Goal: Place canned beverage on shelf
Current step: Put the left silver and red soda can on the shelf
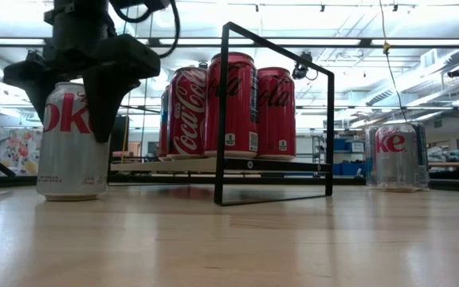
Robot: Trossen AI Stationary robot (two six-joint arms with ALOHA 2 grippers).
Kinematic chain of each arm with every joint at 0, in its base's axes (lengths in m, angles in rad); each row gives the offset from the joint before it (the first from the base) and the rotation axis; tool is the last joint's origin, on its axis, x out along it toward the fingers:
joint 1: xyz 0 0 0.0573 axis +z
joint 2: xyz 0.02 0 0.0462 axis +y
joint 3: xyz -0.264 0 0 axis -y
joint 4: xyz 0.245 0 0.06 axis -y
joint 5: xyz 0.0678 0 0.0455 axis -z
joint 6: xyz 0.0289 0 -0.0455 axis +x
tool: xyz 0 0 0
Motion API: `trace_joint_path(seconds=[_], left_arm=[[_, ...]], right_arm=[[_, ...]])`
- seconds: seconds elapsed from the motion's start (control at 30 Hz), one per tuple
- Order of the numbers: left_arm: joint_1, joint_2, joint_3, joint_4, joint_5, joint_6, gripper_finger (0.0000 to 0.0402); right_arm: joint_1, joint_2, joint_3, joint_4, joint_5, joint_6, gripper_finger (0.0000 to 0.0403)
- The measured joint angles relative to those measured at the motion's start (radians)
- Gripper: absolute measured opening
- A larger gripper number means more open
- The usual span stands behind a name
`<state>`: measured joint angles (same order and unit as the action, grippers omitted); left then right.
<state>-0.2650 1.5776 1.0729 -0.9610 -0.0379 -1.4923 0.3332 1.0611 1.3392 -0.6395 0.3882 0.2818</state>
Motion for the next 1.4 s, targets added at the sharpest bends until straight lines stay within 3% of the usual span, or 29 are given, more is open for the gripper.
trace_joint_path(seconds=[0.37, 0.7, 1.1, 1.4], left_arm=[[0.175, -0.125, 0.0, -0.054, 0.054, 0.409, 0.0318], [0.455, -0.297, 0.002, -0.149, 0.17, 0.851, 0.0319], [0.688, -0.206, 0.228, -0.266, 0.185, 1.387, 0.032], [0.773, -0.066, 0.284, -0.283, 0.162, 1.505, 0.032]], right_arm=[[-0.035, 0.0, 0.0, -0.127, -0.017, -0.04, 0.0371], [-0.222, 0.0, 0.0, -0.097, 0.014, -0.044, 0.0371], [-0.377, 0.092, 0.0, -0.083, 0.013, -0.014, 0.0371], [-0.389, 0.132, 0.0, -0.014, 0.018, 0.023, 0.0371]])
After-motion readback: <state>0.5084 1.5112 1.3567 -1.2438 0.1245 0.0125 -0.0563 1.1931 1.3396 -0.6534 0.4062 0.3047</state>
